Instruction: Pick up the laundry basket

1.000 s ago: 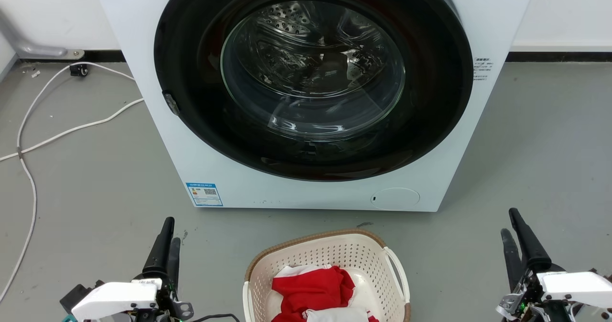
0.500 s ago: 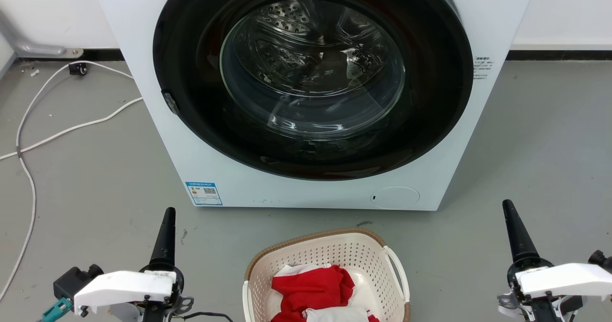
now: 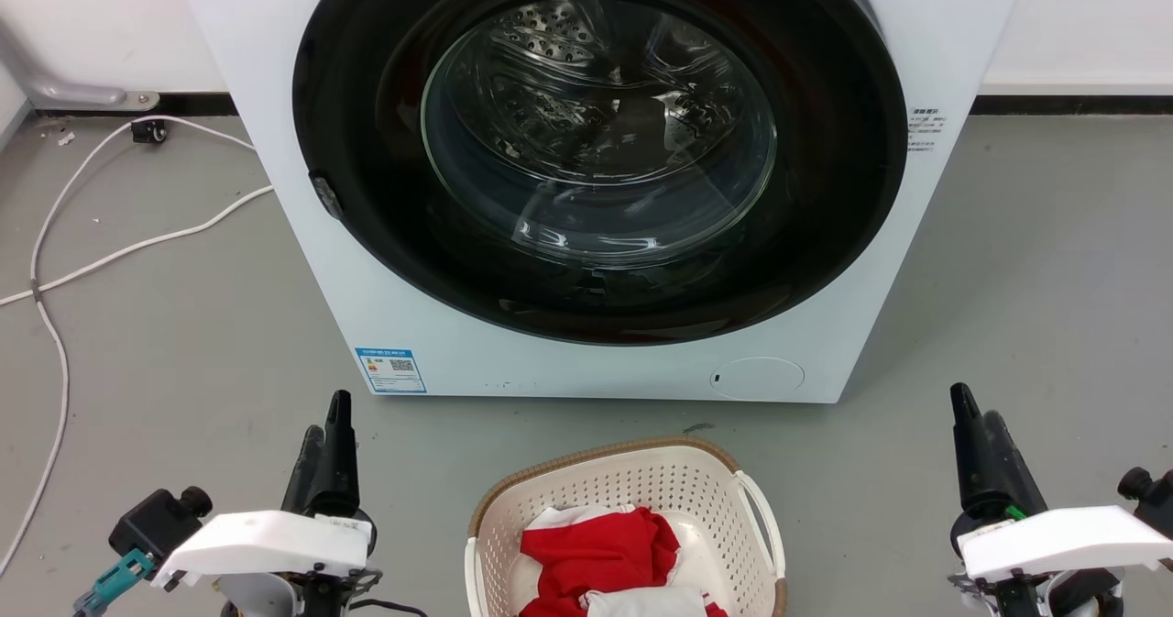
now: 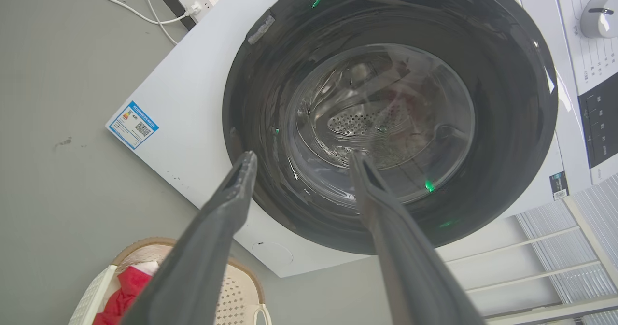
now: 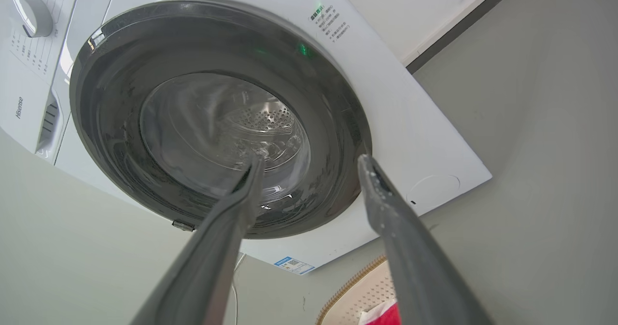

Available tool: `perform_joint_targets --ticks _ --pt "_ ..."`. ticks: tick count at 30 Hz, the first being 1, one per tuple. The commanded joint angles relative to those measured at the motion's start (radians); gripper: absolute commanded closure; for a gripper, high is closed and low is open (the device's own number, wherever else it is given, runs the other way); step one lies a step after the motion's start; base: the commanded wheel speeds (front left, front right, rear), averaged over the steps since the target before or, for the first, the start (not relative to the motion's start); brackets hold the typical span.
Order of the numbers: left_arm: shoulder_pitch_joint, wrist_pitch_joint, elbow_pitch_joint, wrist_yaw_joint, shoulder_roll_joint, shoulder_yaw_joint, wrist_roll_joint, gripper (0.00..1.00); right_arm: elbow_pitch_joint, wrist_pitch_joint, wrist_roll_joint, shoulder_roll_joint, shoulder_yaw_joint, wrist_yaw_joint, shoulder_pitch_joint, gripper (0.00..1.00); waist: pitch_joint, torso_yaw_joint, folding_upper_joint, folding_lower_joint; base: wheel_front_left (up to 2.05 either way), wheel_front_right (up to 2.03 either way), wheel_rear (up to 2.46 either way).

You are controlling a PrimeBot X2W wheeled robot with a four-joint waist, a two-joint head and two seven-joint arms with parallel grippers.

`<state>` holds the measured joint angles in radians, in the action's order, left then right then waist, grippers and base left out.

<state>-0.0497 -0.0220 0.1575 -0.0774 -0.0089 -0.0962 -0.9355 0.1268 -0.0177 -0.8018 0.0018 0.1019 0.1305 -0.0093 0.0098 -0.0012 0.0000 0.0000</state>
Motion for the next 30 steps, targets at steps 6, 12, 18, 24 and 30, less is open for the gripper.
perform_joint_targets --ticks 6,12,18,24,30 --pt "0.001 -0.028 -0.033 0.001 0.006 0.017 0.107 0.00 -0.040 -0.031 0.114 -0.002 -0.010 0.000 0.008 0.00 0.000 0.000 0.0000 0.0000 0.00 0.00 0.00" --pt "0.006 -0.050 -0.041 -0.005 0.006 0.033 0.195 0.00 -0.051 -0.053 0.206 -0.002 -0.017 0.000 0.020 0.00 0.000 0.001 0.0000 0.0000 0.00 0.00 0.00" --pt "0.013 -0.071 -0.044 -0.010 0.007 0.046 0.272 0.00 -0.058 -0.074 0.290 -0.002 -0.027 0.000 0.031 0.00 -0.001 0.002 0.0000 0.0000 0.00 0.00 0.00" --pt "0.020 -0.091 -0.038 -0.010 0.007 0.054 0.344 0.00 -0.064 -0.093 0.369 -0.002 -0.035 0.000 0.044 0.00 -0.002 0.002 0.0000 0.0000 0.00 0.00 0.00" --pt "0.024 -0.109 -0.028 -0.009 0.008 0.063 0.419 0.00 -0.069 -0.112 0.454 -0.002 -0.039 0.000 0.052 0.00 -0.001 0.001 0.0000 0.0000 0.00 0.00 0.00"
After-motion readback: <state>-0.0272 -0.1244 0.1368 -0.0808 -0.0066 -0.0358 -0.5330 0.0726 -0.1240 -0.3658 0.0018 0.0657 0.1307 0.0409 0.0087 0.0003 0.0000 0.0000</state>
